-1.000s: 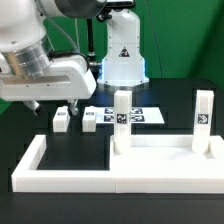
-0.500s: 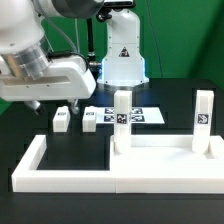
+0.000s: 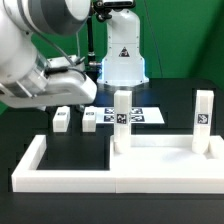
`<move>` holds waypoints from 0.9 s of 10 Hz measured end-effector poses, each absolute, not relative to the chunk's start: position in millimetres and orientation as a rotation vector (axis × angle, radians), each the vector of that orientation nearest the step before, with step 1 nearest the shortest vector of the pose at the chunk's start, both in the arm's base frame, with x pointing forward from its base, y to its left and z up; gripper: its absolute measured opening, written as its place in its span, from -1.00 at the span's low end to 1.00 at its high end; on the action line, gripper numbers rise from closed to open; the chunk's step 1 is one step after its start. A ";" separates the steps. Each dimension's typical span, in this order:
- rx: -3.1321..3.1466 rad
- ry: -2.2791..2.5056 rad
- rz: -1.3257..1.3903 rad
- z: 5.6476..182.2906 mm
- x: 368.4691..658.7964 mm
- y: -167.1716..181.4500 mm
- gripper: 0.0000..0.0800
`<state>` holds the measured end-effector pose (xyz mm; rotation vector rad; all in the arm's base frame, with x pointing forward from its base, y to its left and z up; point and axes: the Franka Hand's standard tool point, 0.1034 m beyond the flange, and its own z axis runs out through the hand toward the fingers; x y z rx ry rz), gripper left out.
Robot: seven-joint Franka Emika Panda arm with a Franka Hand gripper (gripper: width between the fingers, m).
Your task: Assemble desk
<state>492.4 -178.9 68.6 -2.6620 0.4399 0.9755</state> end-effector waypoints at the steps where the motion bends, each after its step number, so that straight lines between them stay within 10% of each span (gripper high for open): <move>1: -2.670 0.432 0.973 67.6 494.9 -178.6 0.62; 9: -2.564 0.503 1.052 49.2 461.3 -150.8 0.62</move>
Offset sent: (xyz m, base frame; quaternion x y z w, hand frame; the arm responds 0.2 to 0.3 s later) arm -0.0334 0.0289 -0.0124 0.0374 -0.0622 0.0161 0.9972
